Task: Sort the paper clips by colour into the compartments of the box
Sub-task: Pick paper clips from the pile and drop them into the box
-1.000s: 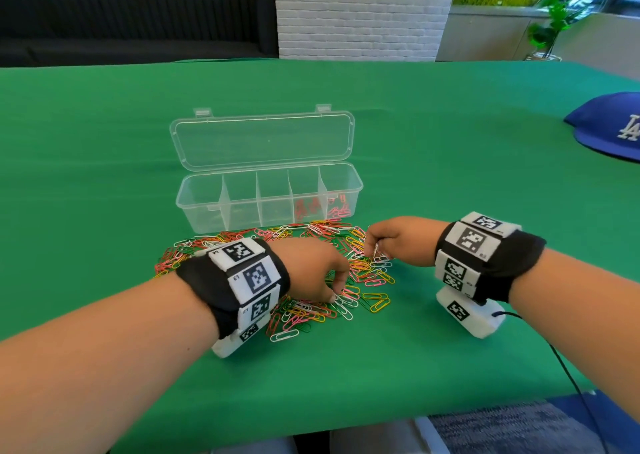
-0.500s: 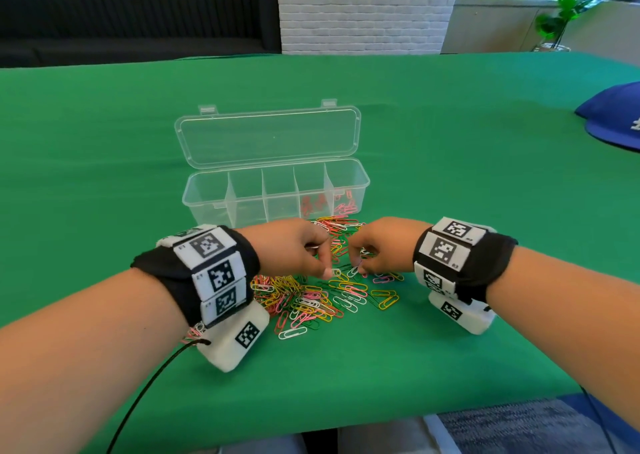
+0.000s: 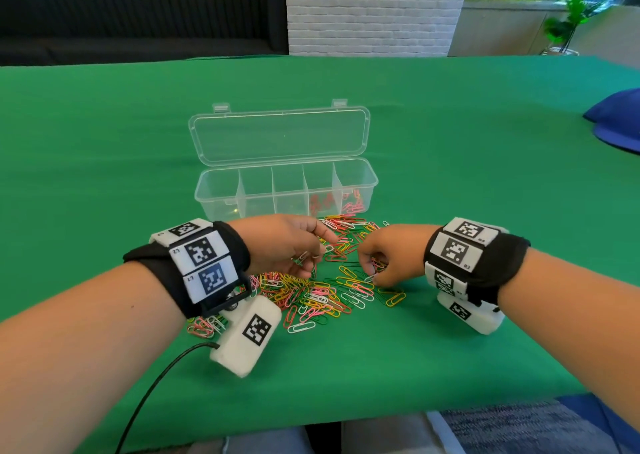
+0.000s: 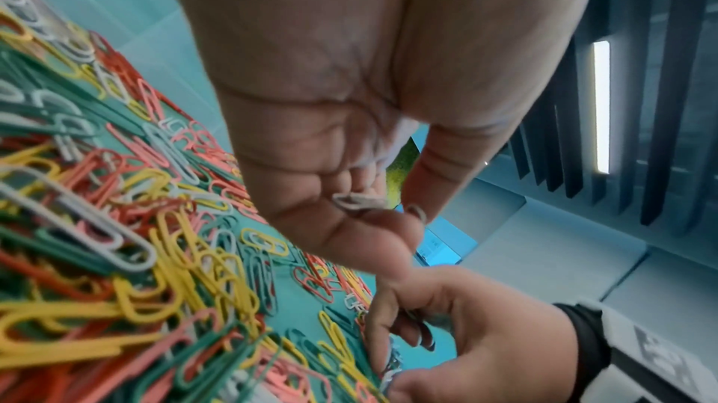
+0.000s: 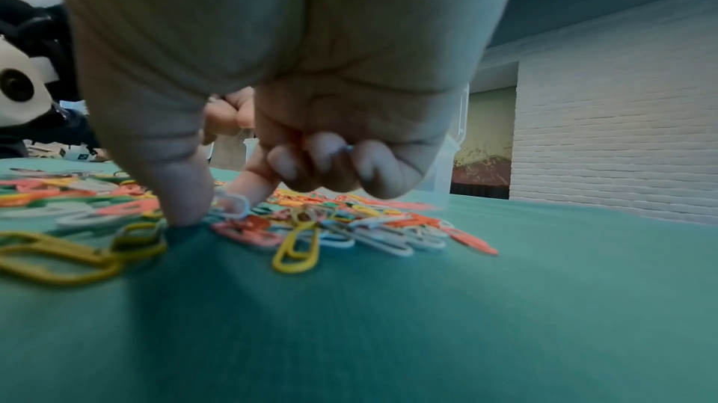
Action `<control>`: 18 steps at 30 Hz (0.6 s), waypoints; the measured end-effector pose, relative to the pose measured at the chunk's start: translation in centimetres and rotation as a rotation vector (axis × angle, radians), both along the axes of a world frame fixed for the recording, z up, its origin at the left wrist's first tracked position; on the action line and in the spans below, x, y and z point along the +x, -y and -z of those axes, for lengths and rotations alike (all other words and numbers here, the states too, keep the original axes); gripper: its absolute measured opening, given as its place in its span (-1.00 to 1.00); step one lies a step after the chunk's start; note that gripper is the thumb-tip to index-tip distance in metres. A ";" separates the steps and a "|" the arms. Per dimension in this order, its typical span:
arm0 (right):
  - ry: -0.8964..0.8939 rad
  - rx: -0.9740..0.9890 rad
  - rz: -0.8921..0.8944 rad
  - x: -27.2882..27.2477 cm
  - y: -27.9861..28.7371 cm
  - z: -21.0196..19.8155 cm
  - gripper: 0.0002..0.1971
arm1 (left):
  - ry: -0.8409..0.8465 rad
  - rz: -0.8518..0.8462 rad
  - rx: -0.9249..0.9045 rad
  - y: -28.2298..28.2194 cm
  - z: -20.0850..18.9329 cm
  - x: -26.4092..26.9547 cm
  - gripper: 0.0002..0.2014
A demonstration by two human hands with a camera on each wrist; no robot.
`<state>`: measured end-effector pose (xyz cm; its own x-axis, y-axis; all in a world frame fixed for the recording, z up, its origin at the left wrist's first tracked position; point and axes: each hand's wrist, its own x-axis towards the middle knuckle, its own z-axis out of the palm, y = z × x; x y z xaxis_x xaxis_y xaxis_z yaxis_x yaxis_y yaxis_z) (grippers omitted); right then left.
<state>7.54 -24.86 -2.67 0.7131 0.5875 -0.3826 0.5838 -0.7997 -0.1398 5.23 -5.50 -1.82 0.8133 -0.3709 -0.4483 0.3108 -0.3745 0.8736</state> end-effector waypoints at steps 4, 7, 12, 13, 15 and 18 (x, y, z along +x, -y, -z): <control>0.005 -0.027 0.028 0.1 -0.1 0.1 -0.84 | -0.094 -0.009 -0.091 -0.4 -0.2 0.0 -0.68; 0.004 -0.002 0.106 0.2 0.1 -0.1 -0.78 | -0.146 -0.023 -0.138 -0.6 -0.3 -0.1 -0.70; -0.048 0.034 0.217 0.4 0.7 -0.9 -0.72 | -0.128 0.008 -0.081 -0.3 -0.4 -0.2 -0.68; -0.040 0.040 0.225 0.5 0.8 -1.0 -0.69 | -0.100 0.024 -0.022 -0.2 -0.3 -0.2 -0.65; -0.027 0.044 0.238 0.4 0.8 -0.9 -0.65 | -0.033 0.063 0.066 0.2 -0.2 -0.2 -0.66; -0.012 -0.013 0.218 0.4 0.7 -0.6 -0.67 | 0.006 0.087 0.056 0.8 0.0 -0.4 -0.71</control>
<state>7.95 -25.57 -2.04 0.8183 0.4148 -0.3980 0.3953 -0.9087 -0.1343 4.83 -6.32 -1.84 0.7819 -0.4144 -0.4658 0.2702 -0.4482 0.8522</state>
